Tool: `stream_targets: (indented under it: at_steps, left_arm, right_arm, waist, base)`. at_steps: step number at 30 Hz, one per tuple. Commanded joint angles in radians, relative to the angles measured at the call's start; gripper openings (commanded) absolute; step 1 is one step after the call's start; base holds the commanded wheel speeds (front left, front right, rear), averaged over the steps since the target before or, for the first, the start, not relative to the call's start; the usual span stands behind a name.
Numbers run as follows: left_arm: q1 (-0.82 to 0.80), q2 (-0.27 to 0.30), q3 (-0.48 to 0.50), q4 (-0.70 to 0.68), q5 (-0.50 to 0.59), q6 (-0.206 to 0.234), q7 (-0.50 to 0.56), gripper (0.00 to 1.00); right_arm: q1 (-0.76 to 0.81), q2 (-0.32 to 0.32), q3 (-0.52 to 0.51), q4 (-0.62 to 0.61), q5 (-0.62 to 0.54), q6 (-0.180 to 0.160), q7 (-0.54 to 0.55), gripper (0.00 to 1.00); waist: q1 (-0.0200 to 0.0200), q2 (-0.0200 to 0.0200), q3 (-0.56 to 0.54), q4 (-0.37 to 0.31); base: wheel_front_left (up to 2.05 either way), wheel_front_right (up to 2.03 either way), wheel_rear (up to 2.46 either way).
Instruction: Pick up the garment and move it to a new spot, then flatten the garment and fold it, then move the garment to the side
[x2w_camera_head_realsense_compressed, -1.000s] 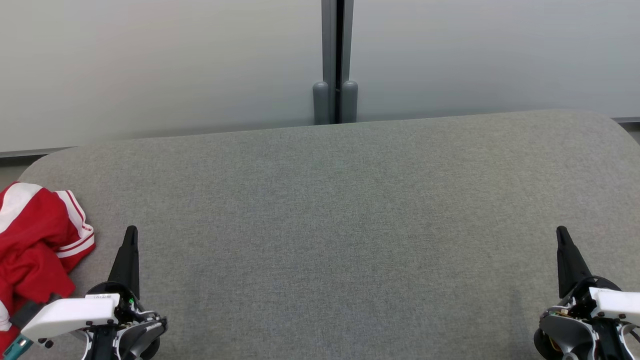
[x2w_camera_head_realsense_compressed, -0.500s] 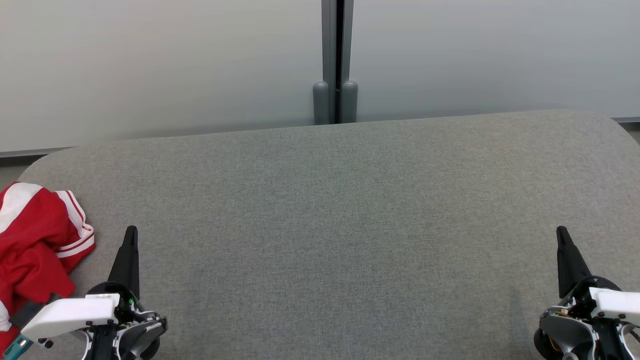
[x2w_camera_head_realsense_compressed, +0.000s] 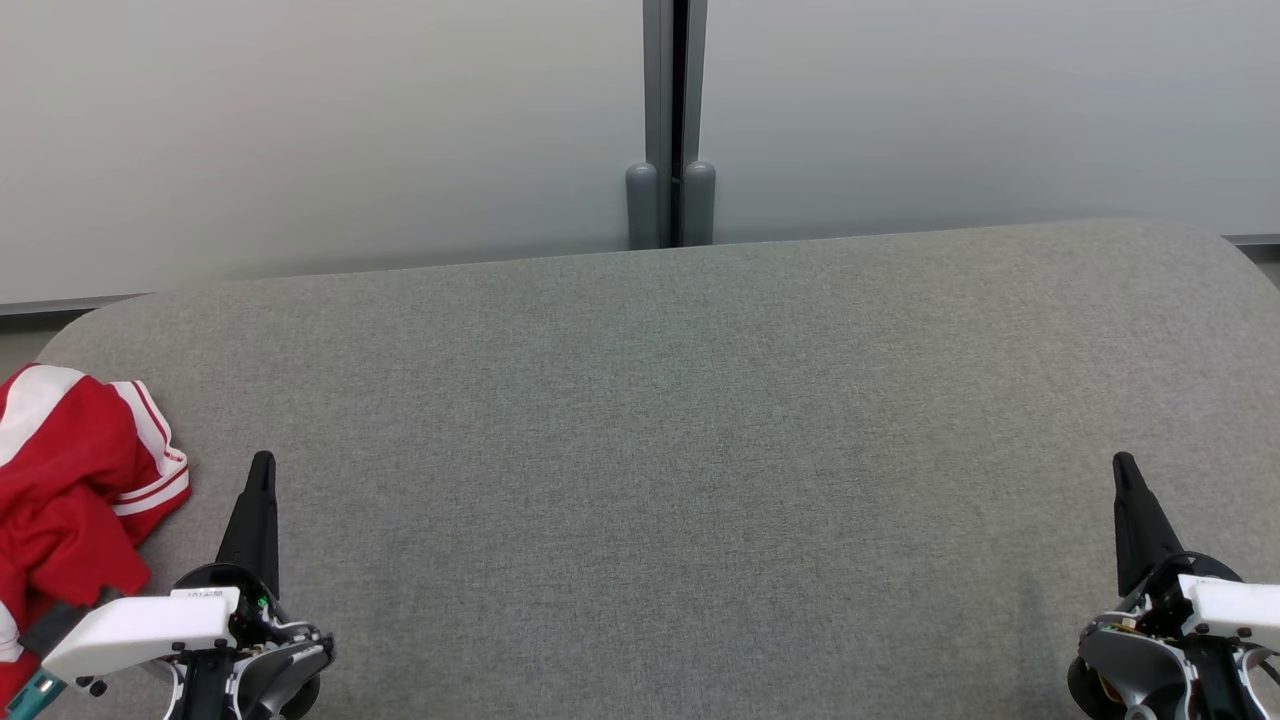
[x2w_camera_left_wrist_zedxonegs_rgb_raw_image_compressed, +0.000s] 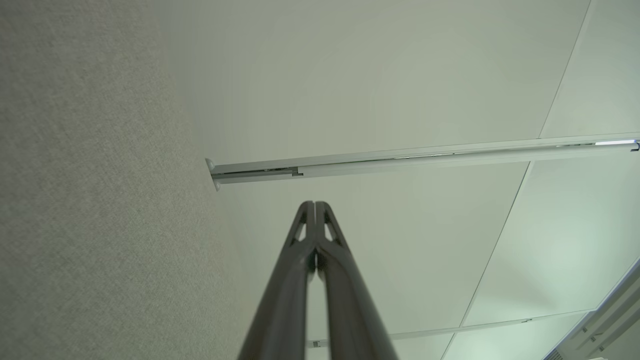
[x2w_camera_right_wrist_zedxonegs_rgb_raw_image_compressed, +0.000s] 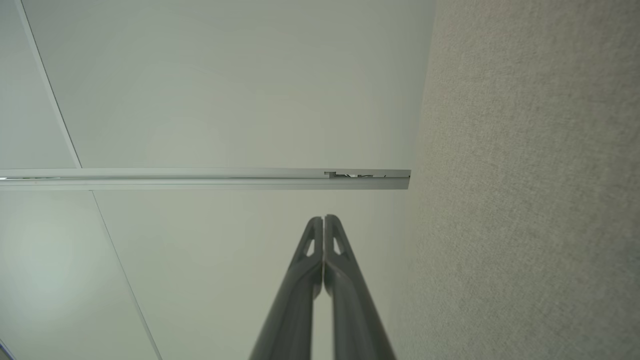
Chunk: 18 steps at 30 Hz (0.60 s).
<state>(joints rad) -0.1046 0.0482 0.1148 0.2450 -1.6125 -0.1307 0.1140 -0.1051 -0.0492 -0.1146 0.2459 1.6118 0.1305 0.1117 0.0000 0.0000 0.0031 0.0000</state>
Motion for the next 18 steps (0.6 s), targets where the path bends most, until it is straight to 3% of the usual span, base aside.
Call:
stream_targets:
  at_steps: [1, 12, 13, 18]
  left_arm:
    - [-0.01, 0.002, 0.002, 0.0, -0.001, -0.004, 0.002, 0.0]
    - [-0.01, 0.002, 0.002, 0.0, -0.001, -0.004, 0.002, 0.0]
    - [0.0, 0.0, 0.0, 0.0, 0.0, 0.0, 0.0, 1.0]
    - [-0.001, -0.002, -0.017, 0.001, 0.001, 0.001, -0.013, 1.0]
  right_arm:
    - [-0.01, -0.001, 0.001, 0.001, 0.002, 0.0, 0.004, 0.0]
    - [-0.01, -0.001, 0.001, 0.001, 0.002, 0.0, 0.004, 0.0]
    - [0.0, 0.0, 0.0, 0.0, 0.0, 0.0, 0.0, 1.0]
    - [0.006, 0.001, -0.002, -0.003, -0.005, 0.0, -0.006, 1.0]
  waist:
    - [0.0, 0.0, 0.0, 0.0]
    - [0.0, 0.0, 0.0, 0.0]
    - [0.0, 0.0, 0.0, 0.0]
    - [0.0, 0.0, 0.0, 0.0]
  base:
    - [0.0, 0.0, 0.0]
    - [0.0, 0.0, 0.0]
    - [0.0, 0.0, 0.0]
    - [0.0, 0.0, 0.0]
